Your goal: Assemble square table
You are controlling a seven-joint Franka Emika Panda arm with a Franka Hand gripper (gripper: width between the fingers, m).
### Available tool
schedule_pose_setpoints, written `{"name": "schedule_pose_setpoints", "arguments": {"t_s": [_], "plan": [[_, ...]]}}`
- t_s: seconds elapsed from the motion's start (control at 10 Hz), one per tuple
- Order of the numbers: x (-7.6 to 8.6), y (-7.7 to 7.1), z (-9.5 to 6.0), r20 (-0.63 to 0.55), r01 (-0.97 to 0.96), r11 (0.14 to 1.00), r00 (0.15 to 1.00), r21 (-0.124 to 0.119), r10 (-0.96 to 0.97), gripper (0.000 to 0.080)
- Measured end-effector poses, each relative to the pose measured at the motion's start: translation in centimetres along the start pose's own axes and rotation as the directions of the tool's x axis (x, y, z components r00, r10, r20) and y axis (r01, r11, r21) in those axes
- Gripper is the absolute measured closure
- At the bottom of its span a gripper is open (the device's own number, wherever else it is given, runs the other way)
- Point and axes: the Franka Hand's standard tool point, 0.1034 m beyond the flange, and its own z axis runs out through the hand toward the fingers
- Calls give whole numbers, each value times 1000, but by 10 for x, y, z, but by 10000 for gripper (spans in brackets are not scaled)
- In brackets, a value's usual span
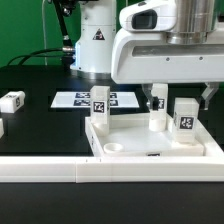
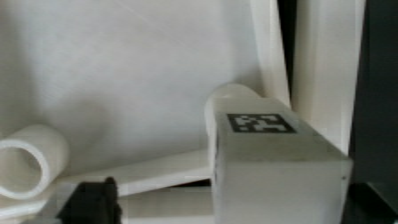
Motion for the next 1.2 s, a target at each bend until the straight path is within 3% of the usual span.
{"name": "schedule_pose_setpoints", "arguments": {"t_s": [0.1,0.2,0.3,0.6,0.9,1.1,1.2], "plan": [[0,0,0,0,0,1000,1000,0,0,241],[0,0,0,0,0,1000,1000,0,0,442],[0,0,0,0,0,1000,1000,0,0,504],[0,-1,0,0,-33,999,999,0,33,504],[0,-3,1,0,-234,972,972,10,234,504],[-1,-7,2,-8,-502,864,864,52,503,504],[-2,-12,3,5,-616,785,787,62,617,505]]}}
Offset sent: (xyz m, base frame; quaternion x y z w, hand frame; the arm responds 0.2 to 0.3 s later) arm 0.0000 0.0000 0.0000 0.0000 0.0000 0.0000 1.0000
